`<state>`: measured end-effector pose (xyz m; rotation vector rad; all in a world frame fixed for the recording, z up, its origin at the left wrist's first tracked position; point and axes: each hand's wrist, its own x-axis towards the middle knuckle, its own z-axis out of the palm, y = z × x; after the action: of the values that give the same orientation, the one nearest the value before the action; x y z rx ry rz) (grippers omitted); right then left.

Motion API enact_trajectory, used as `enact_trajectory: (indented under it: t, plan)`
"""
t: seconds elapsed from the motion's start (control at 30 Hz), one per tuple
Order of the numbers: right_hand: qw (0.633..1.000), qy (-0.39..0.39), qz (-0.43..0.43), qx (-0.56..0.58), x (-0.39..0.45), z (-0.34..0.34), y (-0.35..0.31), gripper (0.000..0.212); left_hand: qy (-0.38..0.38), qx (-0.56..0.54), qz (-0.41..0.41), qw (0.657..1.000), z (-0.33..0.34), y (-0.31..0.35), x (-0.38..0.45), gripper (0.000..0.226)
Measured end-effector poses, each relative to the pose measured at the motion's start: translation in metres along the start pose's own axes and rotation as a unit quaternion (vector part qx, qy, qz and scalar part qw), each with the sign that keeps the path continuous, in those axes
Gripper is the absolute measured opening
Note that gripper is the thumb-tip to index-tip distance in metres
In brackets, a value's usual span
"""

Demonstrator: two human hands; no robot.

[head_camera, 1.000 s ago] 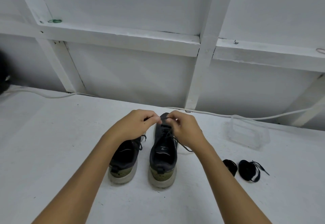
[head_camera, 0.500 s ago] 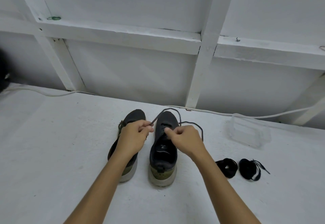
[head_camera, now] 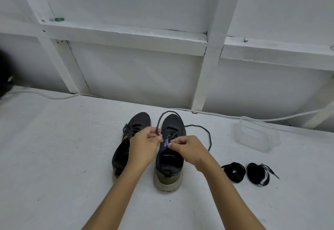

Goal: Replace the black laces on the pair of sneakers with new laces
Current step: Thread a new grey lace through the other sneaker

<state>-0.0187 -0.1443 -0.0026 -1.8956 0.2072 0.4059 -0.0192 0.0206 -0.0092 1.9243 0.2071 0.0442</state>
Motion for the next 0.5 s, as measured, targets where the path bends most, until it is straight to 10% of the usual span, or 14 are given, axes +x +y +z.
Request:
enact_trajectory:
  t: [0.5]
  plan:
    - [0.999,-0.007,-0.013,0.032,-0.0005,0.0002,0.0064,0.006,0.005,0.066,0.038,0.997,0.0072,-0.0090,-0.0062,0.008]
